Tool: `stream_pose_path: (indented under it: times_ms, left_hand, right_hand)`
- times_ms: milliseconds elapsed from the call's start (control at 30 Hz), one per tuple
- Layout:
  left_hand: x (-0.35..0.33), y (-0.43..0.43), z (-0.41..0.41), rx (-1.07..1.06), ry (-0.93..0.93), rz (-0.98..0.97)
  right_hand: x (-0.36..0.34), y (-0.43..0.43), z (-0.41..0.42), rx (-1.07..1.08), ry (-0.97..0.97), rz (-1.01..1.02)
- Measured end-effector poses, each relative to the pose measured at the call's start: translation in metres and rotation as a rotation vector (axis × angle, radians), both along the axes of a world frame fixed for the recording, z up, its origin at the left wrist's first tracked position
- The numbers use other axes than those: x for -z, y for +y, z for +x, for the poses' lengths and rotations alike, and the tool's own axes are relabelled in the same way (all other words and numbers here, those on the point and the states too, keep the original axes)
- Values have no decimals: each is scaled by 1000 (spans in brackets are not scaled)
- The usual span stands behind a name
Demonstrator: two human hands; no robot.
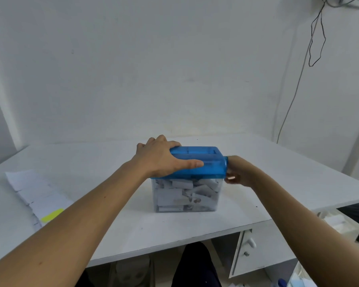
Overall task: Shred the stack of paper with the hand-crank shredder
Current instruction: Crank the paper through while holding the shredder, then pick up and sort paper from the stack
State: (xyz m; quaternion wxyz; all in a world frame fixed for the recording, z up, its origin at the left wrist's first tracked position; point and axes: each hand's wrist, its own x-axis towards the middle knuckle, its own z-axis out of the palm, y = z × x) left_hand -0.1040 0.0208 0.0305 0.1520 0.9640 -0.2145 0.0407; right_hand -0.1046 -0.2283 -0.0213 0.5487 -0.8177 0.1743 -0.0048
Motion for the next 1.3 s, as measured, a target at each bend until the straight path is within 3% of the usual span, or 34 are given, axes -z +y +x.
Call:
stream_pose_path:
  times_ms: [67,267,467,600,767,967,1300]
  left_hand:
    - [0,1,-1,1,1,-2]
    - [-7,3,-2,15,69,10]
    - [-16,10,12,84,322,-360]
    - [-16,26,7,23,183,-677]
    - [-7,95,3,-55,16,-816]
    - [18,193,-8,-272,-52,-814]
    - [115,281,-1,-624,-108,-665]
  right_hand:
    - [7,-2,-2,-11,13,-37]
    - [-31,6,2,52,-208,-38]
    - [-88,33,-12,-92,-364,-253]
    - [-110,79,-27,-162,-516,-483]
    - [-109,144,-43,-345,-578,-546]
    - [-75,224,-38,-512,-607,-587]
    - [29,325,12,-694,-363,-589]
